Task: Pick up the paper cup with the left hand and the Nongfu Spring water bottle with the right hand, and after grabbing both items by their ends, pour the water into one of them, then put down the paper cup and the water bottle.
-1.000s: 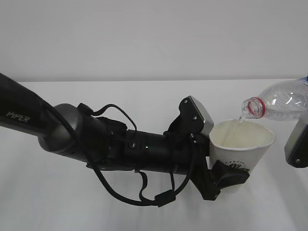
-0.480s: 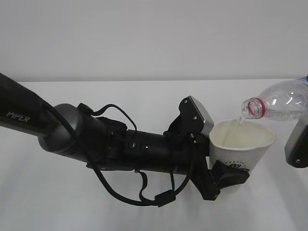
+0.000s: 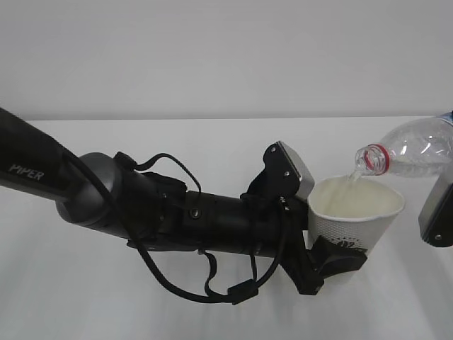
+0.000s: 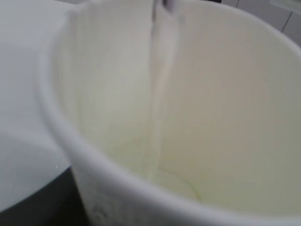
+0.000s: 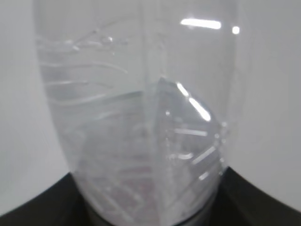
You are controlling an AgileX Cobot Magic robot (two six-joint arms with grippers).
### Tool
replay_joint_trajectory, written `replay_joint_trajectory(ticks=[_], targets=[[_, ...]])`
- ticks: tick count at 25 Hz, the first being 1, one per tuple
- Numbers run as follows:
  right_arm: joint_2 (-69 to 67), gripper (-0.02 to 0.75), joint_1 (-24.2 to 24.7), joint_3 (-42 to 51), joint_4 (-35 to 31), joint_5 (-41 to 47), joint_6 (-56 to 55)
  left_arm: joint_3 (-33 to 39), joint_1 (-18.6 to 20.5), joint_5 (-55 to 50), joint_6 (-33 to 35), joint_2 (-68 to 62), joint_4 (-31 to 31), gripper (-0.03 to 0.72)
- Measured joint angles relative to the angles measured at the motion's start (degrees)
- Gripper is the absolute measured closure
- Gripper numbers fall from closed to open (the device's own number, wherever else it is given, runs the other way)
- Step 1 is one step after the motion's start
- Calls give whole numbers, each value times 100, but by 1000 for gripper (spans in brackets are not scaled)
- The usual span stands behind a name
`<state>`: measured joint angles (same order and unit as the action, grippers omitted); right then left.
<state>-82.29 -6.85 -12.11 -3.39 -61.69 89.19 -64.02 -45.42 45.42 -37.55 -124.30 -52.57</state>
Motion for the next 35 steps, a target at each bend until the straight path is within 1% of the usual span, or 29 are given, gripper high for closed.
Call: replay_joint_trajectory(ticks=[35], targets=[[0,321,0,0,0,-10,44,0,0,0,0,0,0,181]])
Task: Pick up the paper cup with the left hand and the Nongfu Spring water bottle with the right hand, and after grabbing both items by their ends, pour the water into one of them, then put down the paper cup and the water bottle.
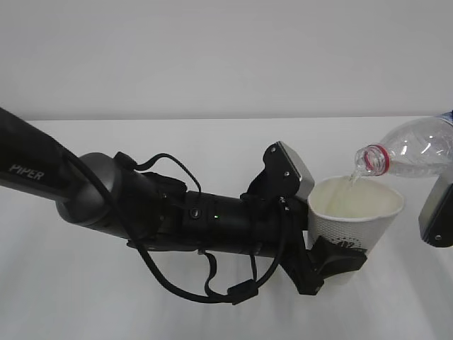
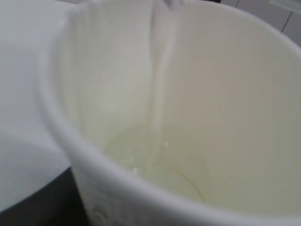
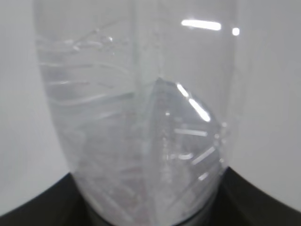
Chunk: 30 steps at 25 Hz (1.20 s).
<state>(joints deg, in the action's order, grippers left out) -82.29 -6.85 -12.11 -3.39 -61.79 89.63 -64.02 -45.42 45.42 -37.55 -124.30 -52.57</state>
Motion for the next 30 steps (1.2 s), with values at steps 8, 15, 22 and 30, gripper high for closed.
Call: replay_joint_trajectory(ticks=[8,15,22,30], targets=[[0,321,0,0,0,0,10,0,0,0,0,0,0,181],[0,321,0,0,0,0,10,0,0,0,0,0,0,181],[0,321,0,0,0,0,44,0,0,0,0,0,0,181],[0,322,0,0,0,0,55,0,0,0,0,0,0,181]])
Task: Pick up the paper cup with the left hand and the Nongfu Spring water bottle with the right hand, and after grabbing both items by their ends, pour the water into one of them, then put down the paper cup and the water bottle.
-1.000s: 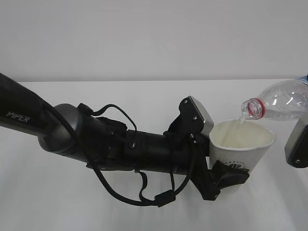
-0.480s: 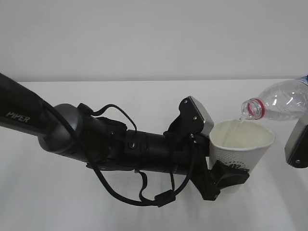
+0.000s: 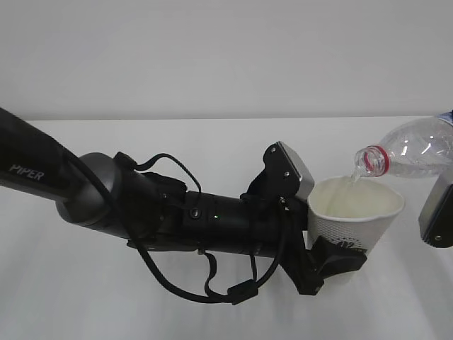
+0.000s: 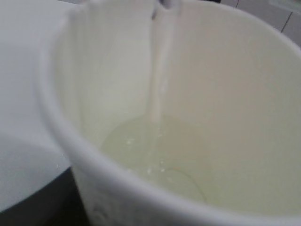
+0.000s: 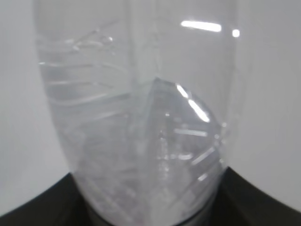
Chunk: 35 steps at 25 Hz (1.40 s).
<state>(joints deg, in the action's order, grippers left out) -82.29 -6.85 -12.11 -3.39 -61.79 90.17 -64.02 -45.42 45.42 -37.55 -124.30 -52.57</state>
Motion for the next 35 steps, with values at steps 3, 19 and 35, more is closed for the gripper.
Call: replay_joint_trajectory(ticks=[3,19,35], targets=[[0,322,0,0,0,0,0,0,0,0,0,0,0,182],[0,323,0,0,0,-11,45,0,0,-13,0,0,0,183],[0,323,0,0,0,-30,93,0,0,-13,0,0,0,185]])
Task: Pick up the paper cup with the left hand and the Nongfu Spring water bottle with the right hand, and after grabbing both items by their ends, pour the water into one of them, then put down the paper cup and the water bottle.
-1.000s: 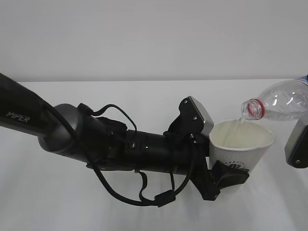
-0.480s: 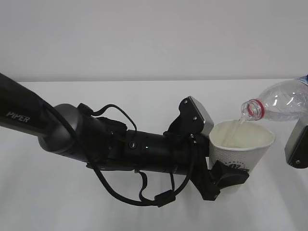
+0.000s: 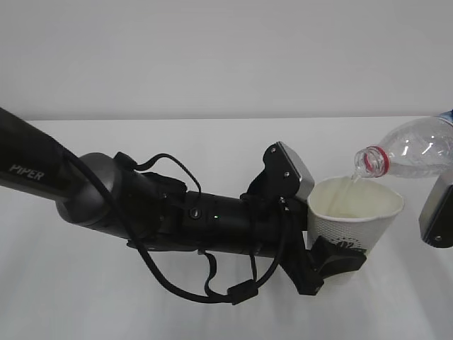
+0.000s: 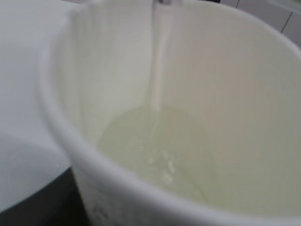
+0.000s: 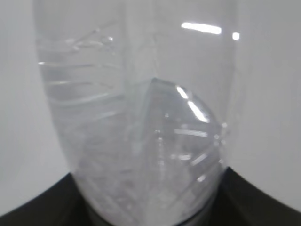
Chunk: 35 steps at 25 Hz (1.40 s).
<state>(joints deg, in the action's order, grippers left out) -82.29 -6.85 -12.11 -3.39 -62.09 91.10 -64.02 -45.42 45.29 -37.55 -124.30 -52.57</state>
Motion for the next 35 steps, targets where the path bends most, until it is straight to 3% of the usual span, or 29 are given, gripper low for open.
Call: replay_joint_trajectory(ticks=[35], targets=[[3,323,0,0,-11,-13,113,0,0,0,0,0,0,185]])
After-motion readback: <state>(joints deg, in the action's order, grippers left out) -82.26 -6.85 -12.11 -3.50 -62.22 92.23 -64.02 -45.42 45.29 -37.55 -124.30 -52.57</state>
